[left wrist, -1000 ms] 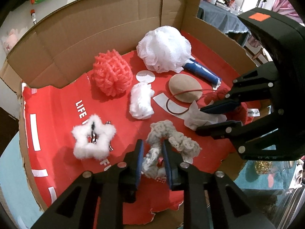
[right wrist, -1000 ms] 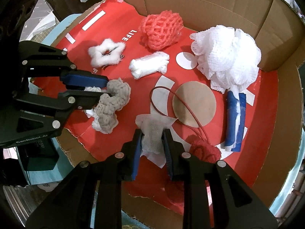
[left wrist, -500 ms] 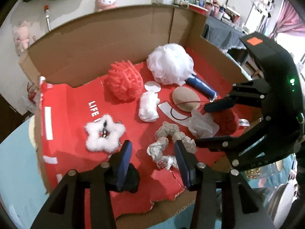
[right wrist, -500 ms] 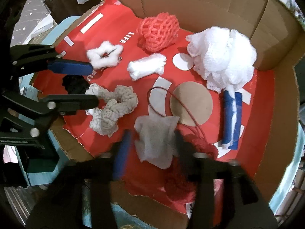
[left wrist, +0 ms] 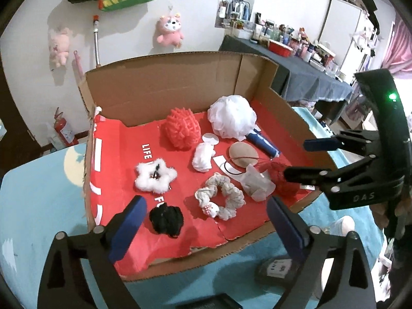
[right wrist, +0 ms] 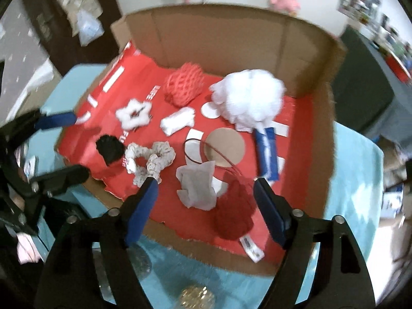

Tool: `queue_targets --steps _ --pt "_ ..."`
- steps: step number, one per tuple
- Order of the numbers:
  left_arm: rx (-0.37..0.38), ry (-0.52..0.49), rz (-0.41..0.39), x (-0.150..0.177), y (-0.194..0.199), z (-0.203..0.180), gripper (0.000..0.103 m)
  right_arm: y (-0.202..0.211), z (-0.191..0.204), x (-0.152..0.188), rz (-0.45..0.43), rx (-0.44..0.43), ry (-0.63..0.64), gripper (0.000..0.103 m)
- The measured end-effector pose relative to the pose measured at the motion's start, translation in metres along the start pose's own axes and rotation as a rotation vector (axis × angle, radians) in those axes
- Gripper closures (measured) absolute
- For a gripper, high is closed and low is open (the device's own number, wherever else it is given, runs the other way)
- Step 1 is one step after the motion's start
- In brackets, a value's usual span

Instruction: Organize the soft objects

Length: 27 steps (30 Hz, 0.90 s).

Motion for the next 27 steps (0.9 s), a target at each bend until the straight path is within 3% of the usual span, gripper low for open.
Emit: queue_targets --steps 10,27 --pt "-0.098 0.09 0.02 0.017 -0.011 0.01 0.002 0.016 -0.006 0.027 -0.035 0.06 -0.111 0.024" --pt "-0.108 0.151 0.127 0.046 -0.044 0.013 0.002 -0.018 -0.015 0.054 0.021 0.083 -0.193 0.024"
Point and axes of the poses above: each gripper's, at about its wrist camera, not at the fingertips, and y roughly against the way its jaws point, z to its left, x to its underside, the point moved 8 cm from there along -y, roughly the way its jaws point, and after that the axes turned 4 degrees about -z, right-handed, at the moved point
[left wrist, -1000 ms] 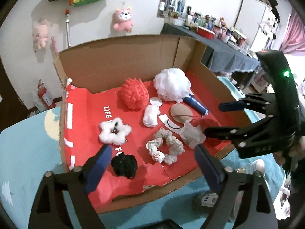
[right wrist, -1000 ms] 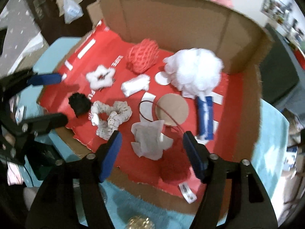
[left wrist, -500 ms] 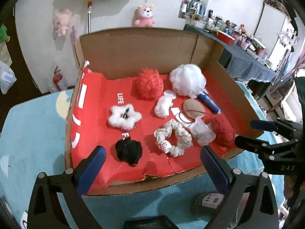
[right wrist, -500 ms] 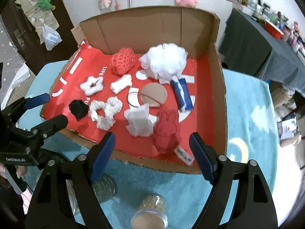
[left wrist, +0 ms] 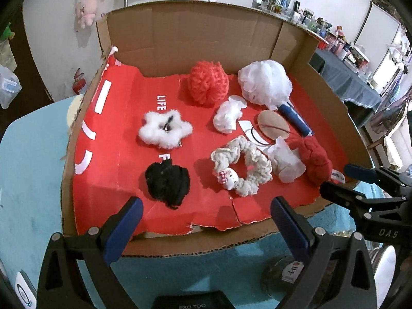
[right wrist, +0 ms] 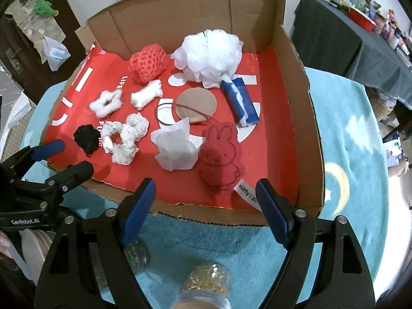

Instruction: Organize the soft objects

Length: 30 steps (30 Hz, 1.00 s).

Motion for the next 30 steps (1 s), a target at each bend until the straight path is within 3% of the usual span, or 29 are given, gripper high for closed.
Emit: queue_targets --steps 30 --pt "-0.028 0.005 0.007 0.0032 -0.0014 0.0046 0.002 -0.0021 -0.0053 0.0012 -0.03 0.032 0.006 0.024"
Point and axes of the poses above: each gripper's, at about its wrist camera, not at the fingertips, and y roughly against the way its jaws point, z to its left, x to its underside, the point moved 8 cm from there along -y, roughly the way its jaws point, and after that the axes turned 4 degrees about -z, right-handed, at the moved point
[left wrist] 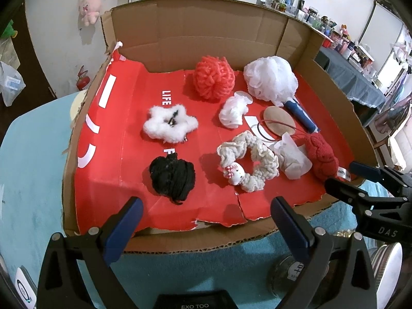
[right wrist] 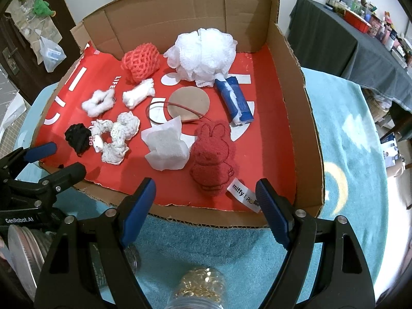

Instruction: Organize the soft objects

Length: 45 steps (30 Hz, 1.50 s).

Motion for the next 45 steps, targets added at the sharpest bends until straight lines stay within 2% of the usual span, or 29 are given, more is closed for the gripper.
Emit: queue_targets --steps 45 --pt "-0.006 0.003 -0.003 0.0011 0.0007 0.0022 0.002 0.0018 0.0007 0.0004 -0.005 0.0 0.009 0.024"
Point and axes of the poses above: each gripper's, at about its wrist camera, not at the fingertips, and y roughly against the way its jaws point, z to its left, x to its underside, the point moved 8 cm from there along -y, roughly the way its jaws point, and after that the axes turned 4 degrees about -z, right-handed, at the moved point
